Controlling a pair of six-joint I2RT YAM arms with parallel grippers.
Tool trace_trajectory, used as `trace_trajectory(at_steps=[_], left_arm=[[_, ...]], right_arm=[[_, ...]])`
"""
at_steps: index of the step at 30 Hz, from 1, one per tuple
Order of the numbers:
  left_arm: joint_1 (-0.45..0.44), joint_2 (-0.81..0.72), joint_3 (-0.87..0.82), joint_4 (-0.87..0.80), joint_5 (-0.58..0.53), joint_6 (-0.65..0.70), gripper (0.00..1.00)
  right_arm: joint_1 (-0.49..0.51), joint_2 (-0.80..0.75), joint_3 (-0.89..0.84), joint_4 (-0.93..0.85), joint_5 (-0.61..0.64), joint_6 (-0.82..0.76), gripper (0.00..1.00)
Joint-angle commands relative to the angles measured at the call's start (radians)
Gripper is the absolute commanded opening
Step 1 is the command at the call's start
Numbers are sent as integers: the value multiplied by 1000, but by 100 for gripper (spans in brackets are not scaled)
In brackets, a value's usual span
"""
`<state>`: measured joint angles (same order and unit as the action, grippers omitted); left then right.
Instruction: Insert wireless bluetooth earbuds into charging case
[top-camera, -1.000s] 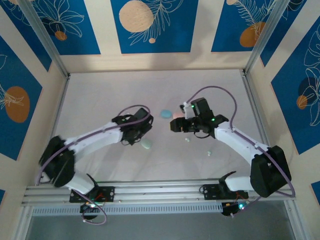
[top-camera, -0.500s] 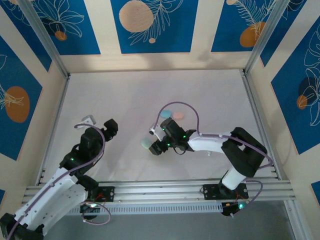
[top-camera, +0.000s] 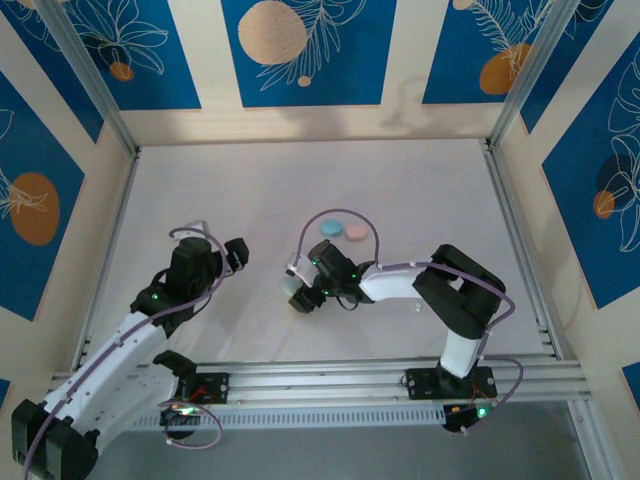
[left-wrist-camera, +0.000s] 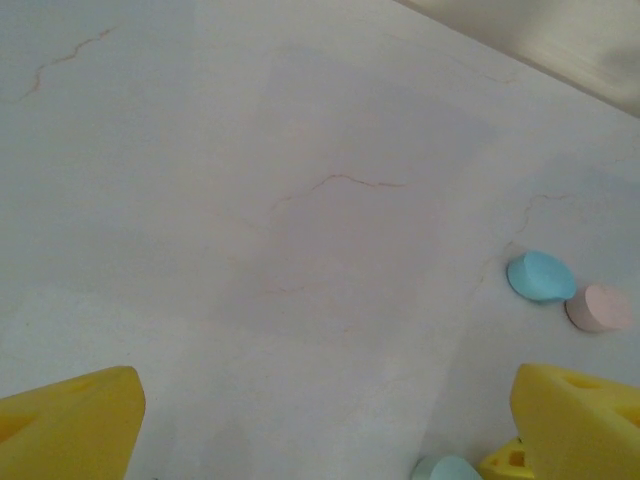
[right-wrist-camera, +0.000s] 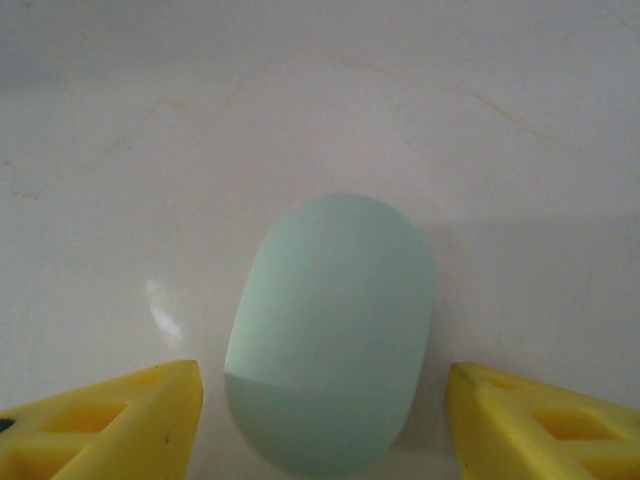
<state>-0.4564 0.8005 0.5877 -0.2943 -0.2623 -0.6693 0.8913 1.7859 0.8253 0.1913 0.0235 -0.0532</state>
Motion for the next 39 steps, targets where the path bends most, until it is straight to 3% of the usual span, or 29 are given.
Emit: trace_trajectory(at_steps=[1, 10, 14, 18, 22, 26, 32, 39], left_arm=[[18, 21, 41, -6, 38, 33, 93], [30, 56, 54, -13, 94, 50, 92], [33, 80, 65, -4, 162, 81, 91], [33, 103, 94, 42, 299, 131, 91], [33, 149, 200, 69, 534, 172, 90], [31, 212, 290, 117, 742, 126, 89], [17, 300, 356, 232, 932, -13, 88], [-60, 384, 413, 198, 959, -33, 78]], right_arm=[[12, 39, 30, 27, 3, -49, 63], [15, 60, 35, 16, -15, -133, 41], [9, -6, 8, 20, -47, -163, 30], [-32, -157, -14, -17, -163, -189, 29], [-126, -338, 22, -168, -377, -263, 29], [-225, -461, 67, -299, -560, -398, 29], [-280, -520, 139, -351, -543, -493, 29], [-282, -536, 172, -304, -490, -486, 29]])
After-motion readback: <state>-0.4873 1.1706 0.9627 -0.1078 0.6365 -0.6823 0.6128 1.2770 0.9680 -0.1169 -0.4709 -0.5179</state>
